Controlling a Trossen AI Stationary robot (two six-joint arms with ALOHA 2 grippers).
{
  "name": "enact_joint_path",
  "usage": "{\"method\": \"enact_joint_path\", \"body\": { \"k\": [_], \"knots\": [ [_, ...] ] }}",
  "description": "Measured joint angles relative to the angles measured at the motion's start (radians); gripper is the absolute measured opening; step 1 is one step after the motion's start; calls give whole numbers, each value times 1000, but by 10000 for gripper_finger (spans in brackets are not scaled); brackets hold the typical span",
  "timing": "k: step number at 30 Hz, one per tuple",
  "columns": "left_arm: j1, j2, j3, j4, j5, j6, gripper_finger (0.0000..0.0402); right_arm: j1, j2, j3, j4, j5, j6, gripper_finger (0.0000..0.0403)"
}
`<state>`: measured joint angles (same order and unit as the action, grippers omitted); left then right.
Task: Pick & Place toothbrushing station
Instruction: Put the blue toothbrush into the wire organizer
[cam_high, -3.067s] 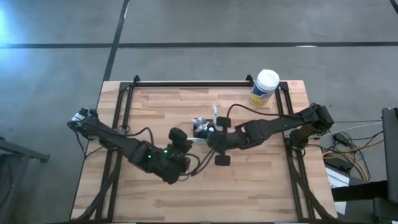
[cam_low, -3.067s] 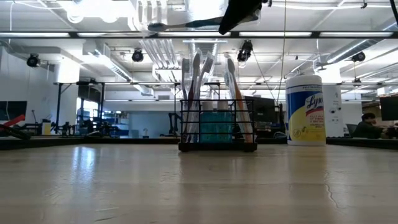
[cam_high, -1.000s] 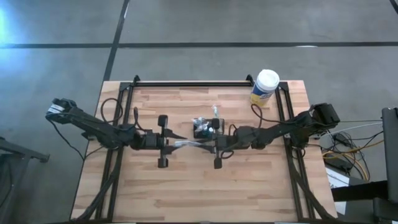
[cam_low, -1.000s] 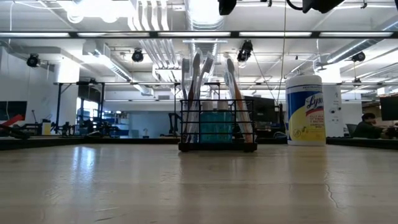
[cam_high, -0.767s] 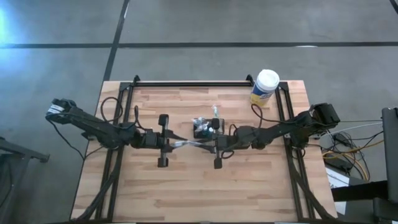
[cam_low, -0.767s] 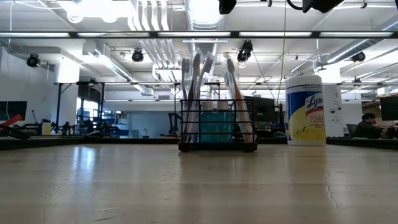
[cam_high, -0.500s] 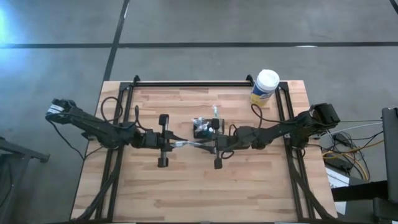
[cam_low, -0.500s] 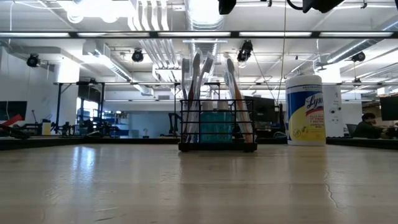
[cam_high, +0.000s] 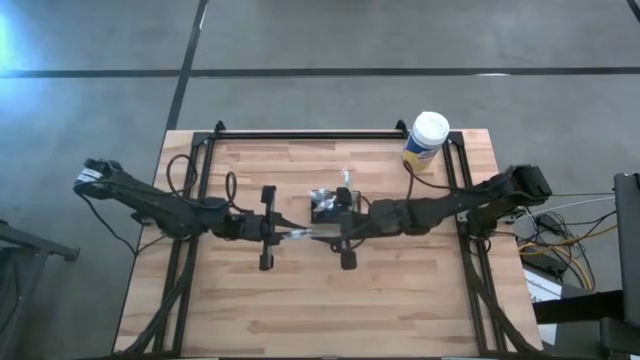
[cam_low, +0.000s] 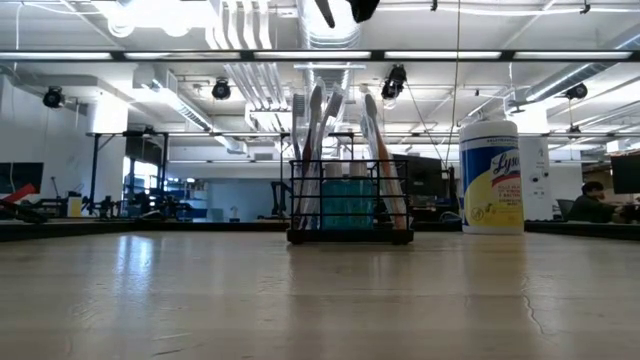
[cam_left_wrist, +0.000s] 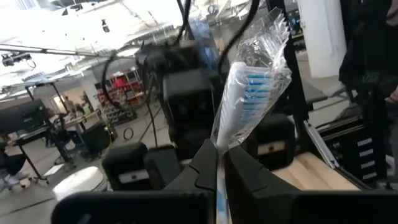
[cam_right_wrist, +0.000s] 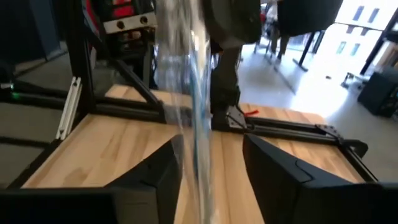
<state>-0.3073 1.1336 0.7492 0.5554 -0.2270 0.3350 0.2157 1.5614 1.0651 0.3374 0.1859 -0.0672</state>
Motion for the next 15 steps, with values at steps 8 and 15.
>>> {"method": "enact_joint_path", "body": {
  "k": [8, 15],
  "knots": [
    [2, 22, 4, -16, -23, 3, 11, 0, -1, 189, -300, -1, 21, 178],
    [2, 23, 4, -20, -28, 5, 11, 0, 2, 225, -357, -3, 21, 140]
  ]
}}
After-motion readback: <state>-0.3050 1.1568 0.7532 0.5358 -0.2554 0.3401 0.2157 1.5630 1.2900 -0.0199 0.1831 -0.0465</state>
